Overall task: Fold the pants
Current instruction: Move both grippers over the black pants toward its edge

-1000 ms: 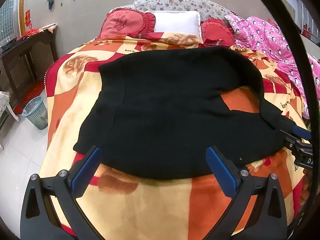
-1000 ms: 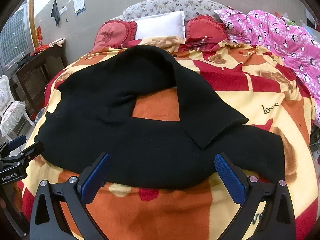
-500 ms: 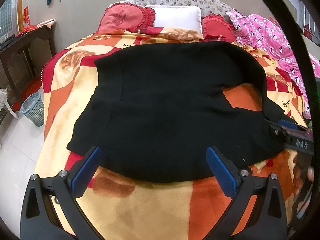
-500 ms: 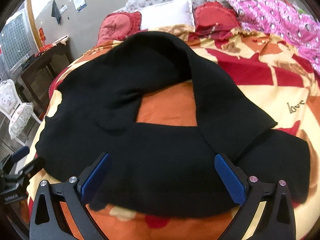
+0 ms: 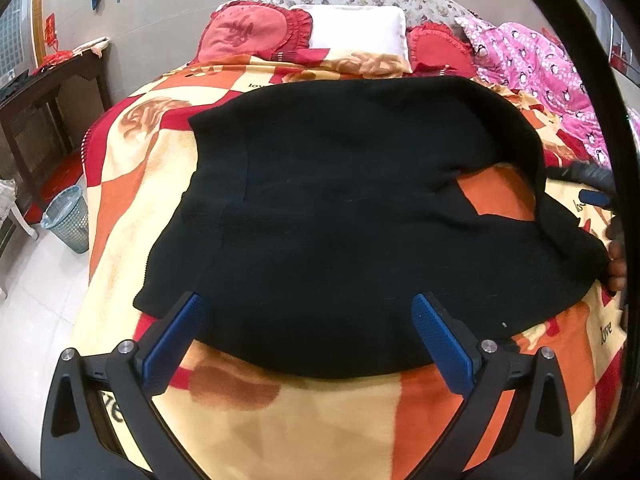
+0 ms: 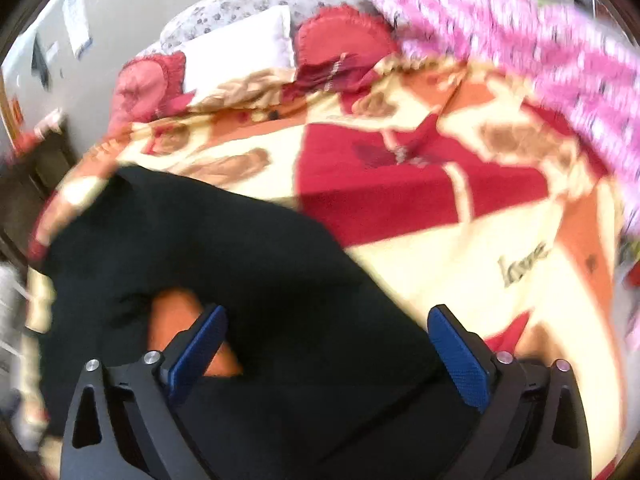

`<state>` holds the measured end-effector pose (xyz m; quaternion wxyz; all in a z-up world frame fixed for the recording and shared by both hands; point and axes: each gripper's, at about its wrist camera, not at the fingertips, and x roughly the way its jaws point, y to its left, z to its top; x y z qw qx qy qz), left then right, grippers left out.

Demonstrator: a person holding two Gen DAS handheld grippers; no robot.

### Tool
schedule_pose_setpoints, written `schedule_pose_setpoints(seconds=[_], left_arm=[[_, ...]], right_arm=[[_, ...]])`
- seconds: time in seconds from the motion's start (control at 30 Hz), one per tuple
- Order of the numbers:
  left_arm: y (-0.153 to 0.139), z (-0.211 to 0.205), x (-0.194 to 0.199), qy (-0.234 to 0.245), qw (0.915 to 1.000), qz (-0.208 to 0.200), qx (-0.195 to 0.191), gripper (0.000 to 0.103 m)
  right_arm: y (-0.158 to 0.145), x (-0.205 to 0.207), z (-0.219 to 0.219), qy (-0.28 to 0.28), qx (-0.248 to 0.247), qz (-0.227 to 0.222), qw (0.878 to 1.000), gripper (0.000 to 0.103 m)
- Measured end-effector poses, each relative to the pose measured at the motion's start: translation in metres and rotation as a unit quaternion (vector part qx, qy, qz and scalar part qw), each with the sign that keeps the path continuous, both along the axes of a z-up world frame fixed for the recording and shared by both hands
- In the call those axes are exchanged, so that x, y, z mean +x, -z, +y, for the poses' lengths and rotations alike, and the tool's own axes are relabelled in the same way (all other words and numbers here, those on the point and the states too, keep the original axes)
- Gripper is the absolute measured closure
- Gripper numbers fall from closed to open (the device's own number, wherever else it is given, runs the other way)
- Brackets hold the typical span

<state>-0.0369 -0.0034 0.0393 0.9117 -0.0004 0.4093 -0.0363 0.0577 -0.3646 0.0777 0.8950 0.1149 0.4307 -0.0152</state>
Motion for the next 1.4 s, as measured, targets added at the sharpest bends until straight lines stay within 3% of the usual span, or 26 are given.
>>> schedule_pose_setpoints(seconds=[0.03, 0.1, 0.23, 0.33, 0.43, 0.53, 0.57, 0.6, 0.63, 0.7, 0.8, 1.0, 1.2, 1.3, 1.4], left_arm=[[0.000, 0.002, 0.000, -0.003, 1.0000, -0.003, 0.001, 0.000], [0.000, 0.004, 0.002, -0.008, 1.0000, -0.005, 0.000, 0.000], [0.002, 0.006, 0.006, -0.011, 0.9999, 0.000, -0.009, 0.000], [0.001, 0.008, 0.005, -0.010, 0.9999, -0.002, -0.004, 0.000], [-0.001, 0.015, 0.002, -0.011, 0.9999, 0.001, -0.002, 0.000], [-0.006, 0.025, -0.002, -0.016, 0.9998, -0.002, -0.013, 0.000], [-0.007, 0.028, -0.004, -0.018, 0.9997, -0.002, -0.017, 0.000], [-0.007, 0.031, -0.005, -0.021, 0.9995, 0.001, -0.023, 0.000], [-0.007, 0.036, -0.005, -0.024, 0.9991, 0.011, -0.034, 0.000], [-0.005, 0.046, -0.007, -0.032, 0.9979, 0.023, -0.051, 0.000], [-0.003, 0.058, -0.014, -0.052, 0.9961, 0.027, -0.067, 0.000], [0.008, 0.074, -0.025, -0.071, 0.9934, 0.042, -0.080, 0.000], [0.025, 0.087, -0.025, -0.107, 0.9849, 0.059, -0.122, 0.000], [0.028, 0.082, -0.023, -0.106, 0.9812, 0.060, -0.150, 0.000], [0.029, 0.072, -0.018, -0.098, 0.9814, 0.063, -0.153, 0.000]], right_arm=[[-0.006, -0.007, 0.003, -0.031, 0.055, -0.022, 0.998, 0.001], [-0.008, -0.014, 0.020, -0.095, 0.118, -0.040, 0.988, 0.001], [0.017, -0.005, 0.056, -0.156, 0.136, -0.001, 0.978, 0.001], [0.037, 0.010, 0.054, -0.129, 0.084, 0.028, 0.988, 0.004], [0.028, 0.020, 0.028, -0.080, 0.034, 0.025, 0.996, 0.006], [-0.011, 0.033, 0.007, -0.002, -0.080, -0.050, 0.996, 0.002], [-0.025, 0.041, 0.002, 0.034, -0.131, -0.093, 0.986, 0.000], [-0.030, 0.049, 0.000, 0.050, -0.158, -0.108, 0.980, 0.000], [-0.032, 0.061, 0.001, 0.053, -0.167, -0.097, 0.980, 0.000], [-0.033, 0.067, -0.001, 0.034, -0.139, -0.067, 0.987, 0.000], [-0.031, 0.039, 0.002, 0.000, -0.125, -0.079, 0.989, 0.000], [-0.003, -0.047, -0.011, -0.026, -0.128, -0.035, 0.991, 0.000], [0.015, -0.131, -0.043, 0.003, -0.084, -0.016, 0.996, 0.000], [0.023, -0.146, -0.065, 0.042, -0.084, -0.002, 0.996, 0.000], [0.033, -0.148, -0.081, 0.063, -0.043, 0.012, 0.997, 0.000]])
